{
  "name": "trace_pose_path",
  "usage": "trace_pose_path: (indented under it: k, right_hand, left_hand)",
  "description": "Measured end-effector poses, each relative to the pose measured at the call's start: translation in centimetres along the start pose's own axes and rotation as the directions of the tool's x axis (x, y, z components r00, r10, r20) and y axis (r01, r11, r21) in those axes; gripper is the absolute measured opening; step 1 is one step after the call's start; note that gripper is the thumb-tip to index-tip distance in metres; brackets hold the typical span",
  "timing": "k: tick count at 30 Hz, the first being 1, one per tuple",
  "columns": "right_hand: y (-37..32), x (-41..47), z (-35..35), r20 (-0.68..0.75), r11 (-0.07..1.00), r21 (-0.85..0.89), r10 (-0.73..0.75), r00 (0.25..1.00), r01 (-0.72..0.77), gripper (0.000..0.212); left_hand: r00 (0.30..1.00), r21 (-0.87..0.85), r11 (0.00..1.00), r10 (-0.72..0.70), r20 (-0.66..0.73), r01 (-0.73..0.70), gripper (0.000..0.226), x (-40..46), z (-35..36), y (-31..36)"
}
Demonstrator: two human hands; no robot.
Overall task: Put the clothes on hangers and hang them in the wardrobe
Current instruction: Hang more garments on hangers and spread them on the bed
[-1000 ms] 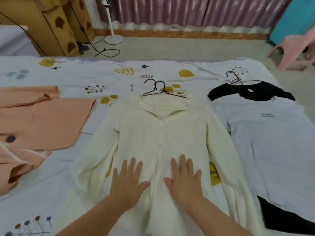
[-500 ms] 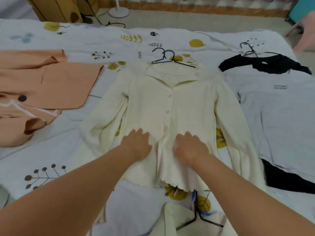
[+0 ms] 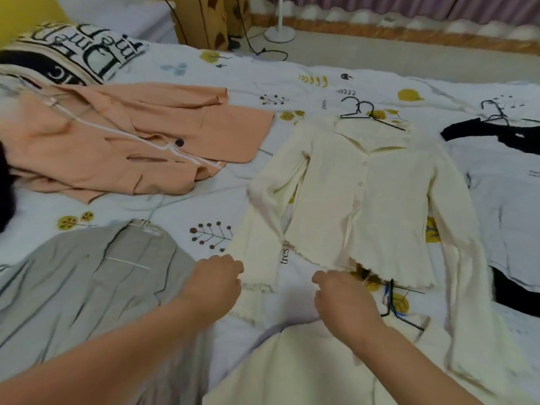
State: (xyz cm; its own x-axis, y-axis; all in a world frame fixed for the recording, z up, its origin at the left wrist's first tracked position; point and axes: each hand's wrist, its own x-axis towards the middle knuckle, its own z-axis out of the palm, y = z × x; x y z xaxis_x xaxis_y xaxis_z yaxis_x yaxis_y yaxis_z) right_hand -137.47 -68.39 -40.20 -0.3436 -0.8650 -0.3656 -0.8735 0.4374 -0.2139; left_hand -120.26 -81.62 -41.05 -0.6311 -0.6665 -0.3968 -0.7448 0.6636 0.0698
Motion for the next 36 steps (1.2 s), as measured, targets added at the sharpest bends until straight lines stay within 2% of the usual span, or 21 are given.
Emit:
trace_pose_path:
  k: [4, 7, 9, 11, 13, 15, 17, 19, 22, 25, 29, 33, 35, 36]
  right_hand:
    - [-5.4, -1.6, 2.8, 0.06, 0.994, 0.002, -0.108, 0.992, 0.108, 0.035]
    - [-9.2, -1.4, 5.0, 0.016, 0.984, -0.025, -0.175, 0.984, 0.176, 0.035]
    - [-12.1, -0.7, 6.8, -0.108, 0.974, 0.014, -0.224, 0.969, 0.227, 0.03]
    - [-14.9, 0.4, 8.1, -0.129, 0.965, 0.031, -0.255, 0.958, 0.261, 0.019]
    - [-17.6, 1.8, 9.3, -0.154, 0.955, -0.01, -0.294, 0.944, 0.296, 0.028]
    - [-19.7, 3.4, 10.1, -0.17, 0.943, 0.013, -0.327, 0.93, 0.334, 0.032]
    - [-21.3, 5.4, 10.9, -0.172, 0.939, 0.061, -0.324, 0.93, 0.338, 0.027]
    - [-22.5, 7.7, 11.7, -0.149, 0.955, 0.01, -0.292, 0.945, 0.297, 0.035]
    - [-24.7, 10.2, 12.2, -0.069, 0.995, 0.041, -0.087, 0.994, 0.09, 0.046]
    - [-26.6, 10.9, 11.9, -0.041, 0.996, 0.073, 0.056, 0.998, -0.053, 0.036]
    - [-28.5, 8.6, 9.9, -0.132, 0.981, 0.194, 0.011, 0.991, 0.015, 0.013]
    - [-30.7, 3.0, 6.9, -0.031, 0.972, 0.209, -0.102, 0.994, 0.106, 0.012]
    - [-31.7, 0.2, 5.4, -0.007, 0.96, 0.246, -0.133, 0.991, 0.13, 0.013]
    - [-32.1, -0.9, 4.5, -0.005, 0.95, 0.281, -0.142, 0.99, 0.138, 0.015]
  left_hand:
    - [0.978, -0.021, 0.98, -0.199, -0.058, 0.198, 0.037, -5.0, 1.6, -7.9]
    - [0.94, 0.051, 0.939, -0.34, 0.003, 0.34, 0.04, -8.3, 3.7, -12.9]
    - [0.879, 0.071, 0.881, -0.472, 0.063, 0.468, 0.051, -10.3, 5.6, -16.3]
    - [0.791, 0.033, 0.802, -0.594, 0.145, 0.596, 0.064, -12.2, 8.1, -19.0]
    - [0.713, -0.033, 0.729, -0.658, 0.242, 0.684, 0.073, -14.1, 10.8, -21.0]
    - [0.677, -0.132, 0.676, -0.665, 0.315, 0.725, 0.076, -15.6, 13.4, -22.2]
    - [0.692, -0.182, 0.674, -0.649, 0.316, 0.716, 0.074, -16.4, 15.2, -22.9]
    - [0.707, -0.184, 0.687, -0.647, 0.285, 0.703, 0.073, -16.4, 16.4, -23.2]
    - [0.708, -0.16, 0.696, -0.646, 0.286, 0.699, 0.075, -16.0, 17.0, -23.1]
    - [0.709, -0.169, 0.696, -0.636, 0.306, 0.698, 0.075, -15.8, 17.3, -23.5]
    - [0.717, -0.157, 0.717, -0.601, 0.354, 0.679, 0.075, -15.7, 17.3, -24.0]
    - [0.733, -0.216, 0.731, -0.519, 0.44, 0.647, 0.078, -16.0, 15.8, -25.0]
    - [0.796, -0.351, 0.728, -0.448, 0.406, 0.589, 0.087, -17.0, 14.0, -26.0]
    - [0.83, -0.451, 0.697, -0.454, 0.323, 0.557, 0.091, -17.9, 12.6, -26.5]
